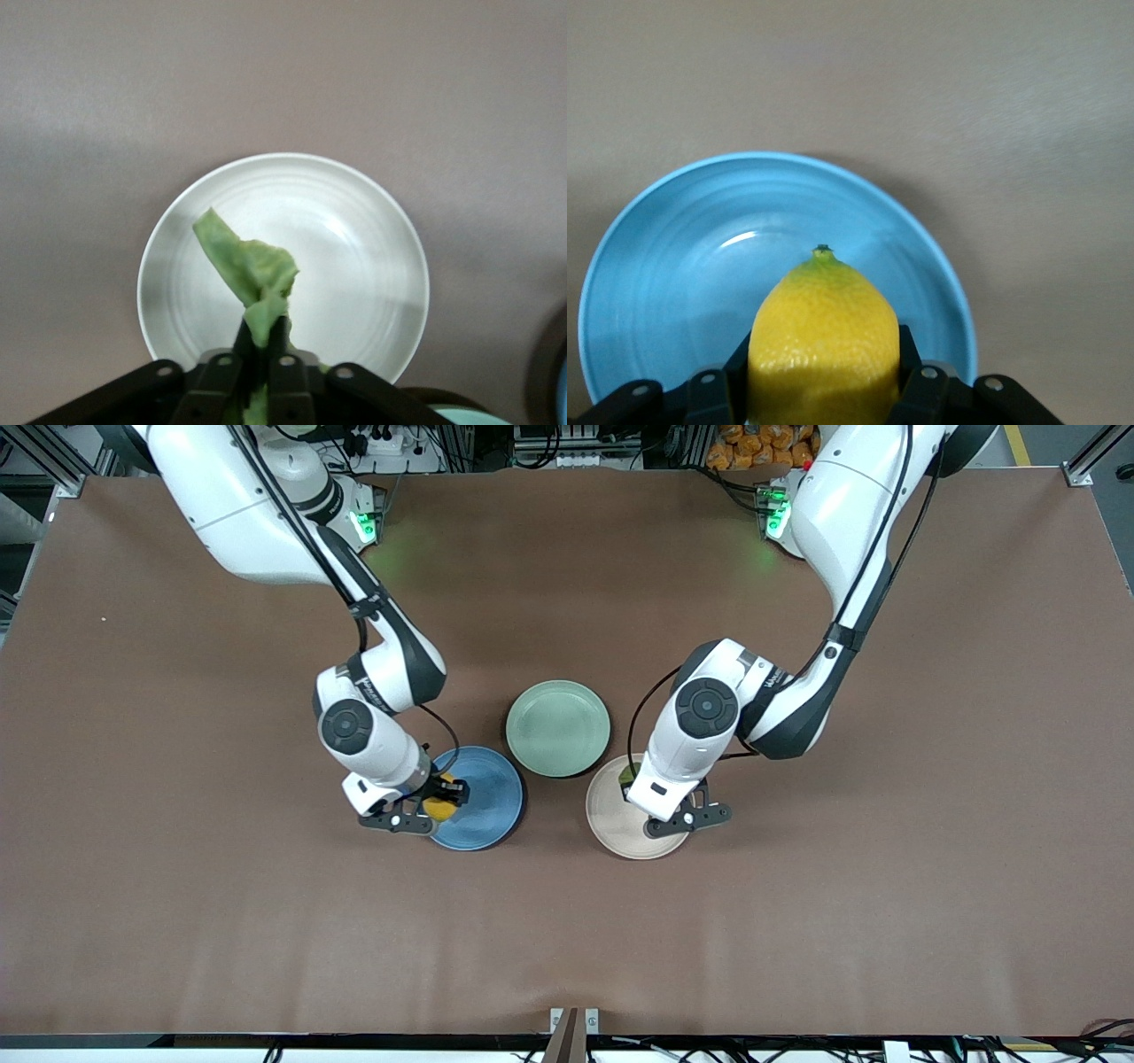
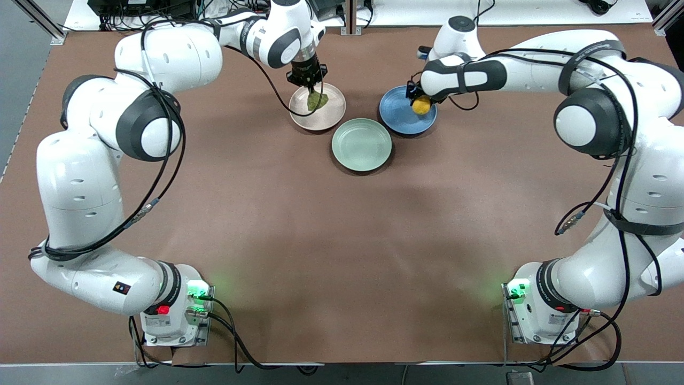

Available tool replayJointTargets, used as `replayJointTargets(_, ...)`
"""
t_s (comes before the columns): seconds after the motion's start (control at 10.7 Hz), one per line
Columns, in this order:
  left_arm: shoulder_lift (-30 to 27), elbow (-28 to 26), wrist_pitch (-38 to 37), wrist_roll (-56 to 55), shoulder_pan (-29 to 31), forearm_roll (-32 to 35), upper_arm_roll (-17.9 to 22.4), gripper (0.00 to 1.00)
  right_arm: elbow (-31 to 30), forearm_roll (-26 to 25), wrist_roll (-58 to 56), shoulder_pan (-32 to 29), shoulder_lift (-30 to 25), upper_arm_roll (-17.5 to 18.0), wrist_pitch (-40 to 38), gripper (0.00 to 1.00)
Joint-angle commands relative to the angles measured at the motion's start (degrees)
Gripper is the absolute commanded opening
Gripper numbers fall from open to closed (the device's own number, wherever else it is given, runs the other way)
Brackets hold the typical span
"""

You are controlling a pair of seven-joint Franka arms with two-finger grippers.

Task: Place lemon and lettuce in plates
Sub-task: 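Carry the lemon to the blue plate while the left gripper carries lettuce, then open the left gripper to drop the lettuce onto the cream plate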

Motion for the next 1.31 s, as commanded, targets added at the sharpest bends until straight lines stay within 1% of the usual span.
replayJointTargets(0.0,-1.0,-0.9,-1.4,-1.8,-0.8,3.2,0.4,1.0,2.2,-0.8,1.6,1.2,1.6,-0.2,-0.3,0.12)
replayJointTargets(0.09,-1.0,-0.9,-1.7,-1.9,-0.7,3.2,0.5,1.0,2.2,-0.9,1.6,1.4,2.0,-0.2,0.1,0.16)
replayJointTargets(0.19,-1.4,-0.9,-1.8,-1.7,0.0,3.3,0.7,1.0,2.2,-1.0,1.5,1.6,2.0,-0.2,0.9,0.28)
replayJointTargets(0.28,-1.8,-0.7,-1.9,-1.6,1.0,3.3,0.9,1.0,2.2,-1.1,1.5,1.8,2.2,-0.2,1.0,0.65)
replayJointTargets(0.38,-2.7,-0.4,-1.8,-1.6,2.7,3.4,1.0,1.0,2.3,-1.3,1.5,1.8,2.2,-0.3,1.1,1.0)
replayJointTargets(0.47,-4.1,-0.2,-1.8,-1.3,3.8,3.4,1.6,1.0,2.7,-3.1,1.5,1.8,2.1,-0.2,1.0,1.0)
replayJointTargets(0.66,-7.3,-0.5,-1.9,3.2,9.2,3.3,1.6,1.0,3.1,-2.8,1.6,1.3,1.7,-0.2,1.0,1.0)
replayJointTargets(0.75,-7.8,-0.7,-2.1,5.2,11.3,3.3,1.5,1.0,3.1,-2.6,1.7,1.2,0.9,-0.1,0.9,1.0)
replayJointTargets(0.84,-8.6,-0.9,-4.0,6.7,13.1,3.2,1.4,1.0,4.0,-2.5,1.1,1.0,0.6,-0.1,0.5,1.0)
replayJointTargets(0.94,-9.1,-0.9,-8.6,11.8,15.6,2.7,1.1,1.0,4.8,-2.4,0.9,0.9,0.3,-0.1,0.1,1.0)
replayJointTargets(1.03,-10.4,-1.4,-14.3,17.9,16.7,2.4,0.9,1.0,4.7,-2.4,0.6,0.3,-0.8,-0.1,0.1,1.0)
replayJointTargets(1.12,-11.6,-2.8,-18.0,21.9,18.7,2.3,0.8,1.0,4.5,-2.3,-0.4,-0.3,-2.4,-0.1,-1.2,1.0)
replayJointTargets(1.22,-13.7,-6.2,-18.2,23.3,20.4,0.6,0.6,1.0,4.7,-1.7,-1.5,-0.9,-3.7,0.0,-4.8,1.0)
